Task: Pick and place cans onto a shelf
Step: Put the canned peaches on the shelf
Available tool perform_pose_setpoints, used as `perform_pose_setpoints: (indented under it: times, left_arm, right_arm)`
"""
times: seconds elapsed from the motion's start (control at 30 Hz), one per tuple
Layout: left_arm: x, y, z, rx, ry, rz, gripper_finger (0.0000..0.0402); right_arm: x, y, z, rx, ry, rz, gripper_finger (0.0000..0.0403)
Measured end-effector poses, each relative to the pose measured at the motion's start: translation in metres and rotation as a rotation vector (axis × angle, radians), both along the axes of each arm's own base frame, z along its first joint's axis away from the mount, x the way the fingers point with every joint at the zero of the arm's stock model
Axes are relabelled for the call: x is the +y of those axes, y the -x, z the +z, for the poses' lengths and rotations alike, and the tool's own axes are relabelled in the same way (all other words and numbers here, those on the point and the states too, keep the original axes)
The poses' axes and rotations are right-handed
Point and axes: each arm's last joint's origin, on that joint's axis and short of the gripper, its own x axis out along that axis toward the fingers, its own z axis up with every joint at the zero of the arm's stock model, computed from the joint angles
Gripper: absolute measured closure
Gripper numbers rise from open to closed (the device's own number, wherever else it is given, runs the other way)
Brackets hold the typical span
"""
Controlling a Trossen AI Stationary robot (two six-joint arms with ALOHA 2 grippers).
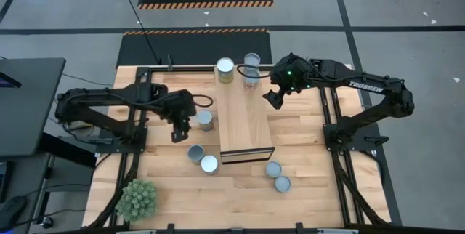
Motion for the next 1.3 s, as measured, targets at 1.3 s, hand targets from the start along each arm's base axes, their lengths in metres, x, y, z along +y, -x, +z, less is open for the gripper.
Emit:
perform_pose_setpoints:
  times: [1.3]
  left_arm:
    - [0.001, 0.035, -0.013, -0.424, -0.110, 0.108, 0.0111]
  right_arm:
    - [0.012, -0.001, -0.002, 0.031, 0.011, -0.004, 0.0049]
